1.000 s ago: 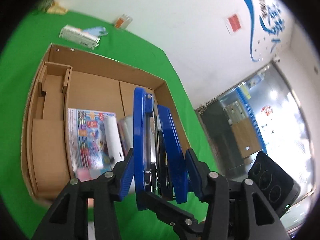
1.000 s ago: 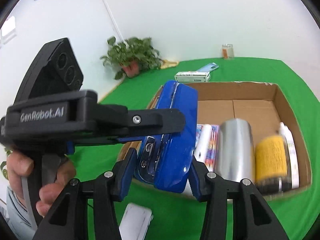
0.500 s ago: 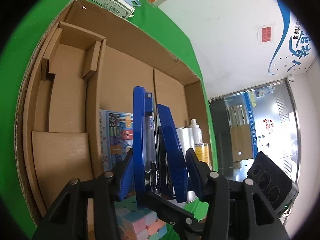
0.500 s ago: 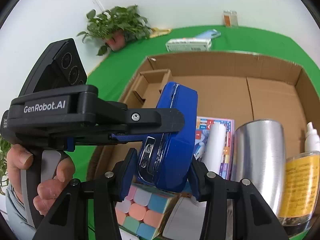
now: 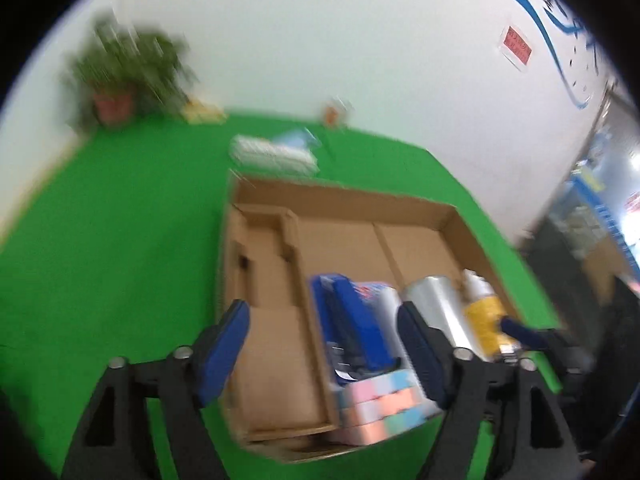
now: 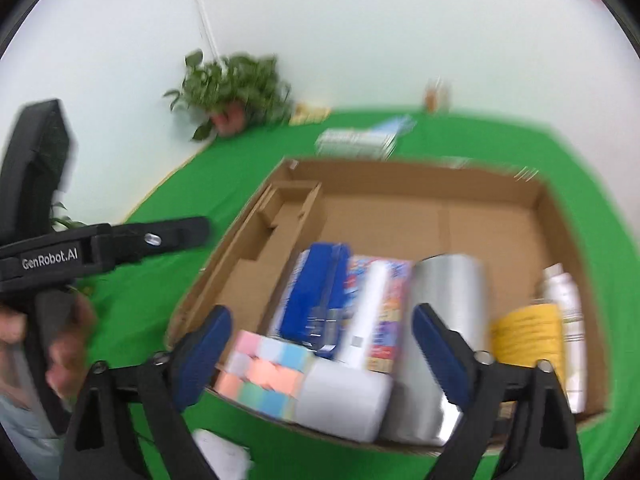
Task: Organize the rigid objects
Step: 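Lower the stapler beside the cube and open both grippers, then withdraw both grippers toward the white rectangular case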
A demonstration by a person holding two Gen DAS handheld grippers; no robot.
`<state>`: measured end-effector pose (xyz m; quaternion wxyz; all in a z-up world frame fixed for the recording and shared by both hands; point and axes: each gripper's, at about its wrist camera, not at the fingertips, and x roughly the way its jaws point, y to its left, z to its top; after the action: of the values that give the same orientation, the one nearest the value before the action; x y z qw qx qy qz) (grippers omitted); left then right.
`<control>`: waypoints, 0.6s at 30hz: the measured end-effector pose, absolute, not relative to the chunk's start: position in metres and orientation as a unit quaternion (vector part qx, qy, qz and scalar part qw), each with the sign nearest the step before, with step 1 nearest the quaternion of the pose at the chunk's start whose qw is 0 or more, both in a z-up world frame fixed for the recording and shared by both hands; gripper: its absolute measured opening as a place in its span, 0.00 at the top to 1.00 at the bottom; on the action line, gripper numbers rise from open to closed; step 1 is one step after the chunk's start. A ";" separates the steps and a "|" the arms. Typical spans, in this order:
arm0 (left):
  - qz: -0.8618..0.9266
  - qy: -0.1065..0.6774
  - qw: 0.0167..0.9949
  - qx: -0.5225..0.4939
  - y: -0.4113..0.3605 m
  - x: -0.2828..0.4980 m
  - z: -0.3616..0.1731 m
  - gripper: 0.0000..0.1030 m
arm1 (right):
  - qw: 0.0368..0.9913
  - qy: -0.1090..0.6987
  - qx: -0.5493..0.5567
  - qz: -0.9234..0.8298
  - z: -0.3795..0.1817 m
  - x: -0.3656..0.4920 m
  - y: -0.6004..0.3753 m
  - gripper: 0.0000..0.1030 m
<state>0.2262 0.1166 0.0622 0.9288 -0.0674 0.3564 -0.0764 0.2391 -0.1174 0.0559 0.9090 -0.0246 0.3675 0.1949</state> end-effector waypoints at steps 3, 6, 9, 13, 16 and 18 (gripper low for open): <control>0.004 0.271 0.963 0.018 0.103 0.171 0.071 0.18 | 0.928 0.333 -0.069 0.152 0.046 0.201 -0.124 0.00; 0.029 0.274 0.960 0.042 0.096 0.141 0.068 0.18 | 0.928 0.337 -0.074 0.142 0.036 0.177 -0.134 0.00; 0.025 0.275 0.961 0.023 0.092 0.116 0.064 0.23 | 0.930 0.333 -0.072 0.138 0.035 0.156 -0.147 0.03; -0.010 0.319 0.947 -0.028 0.090 0.105 0.061 0.97 | 0.930 0.327 -0.061 0.157 0.039 0.128 -0.166 0.47; -0.013 0.324 0.946 -0.020 0.088 0.093 0.067 0.81 | 0.929 0.323 -0.049 0.175 0.044 0.108 -0.177 0.30; -0.005 0.330 0.944 0.002 0.087 0.087 0.070 0.18 | 0.926 0.322 -0.051 0.192 0.046 0.094 -0.182 0.00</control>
<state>0.0865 0.0867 0.0703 0.9441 0.0022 0.3295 -0.0047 0.0937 -0.1819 0.0456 0.9258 -0.0507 0.3215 0.1924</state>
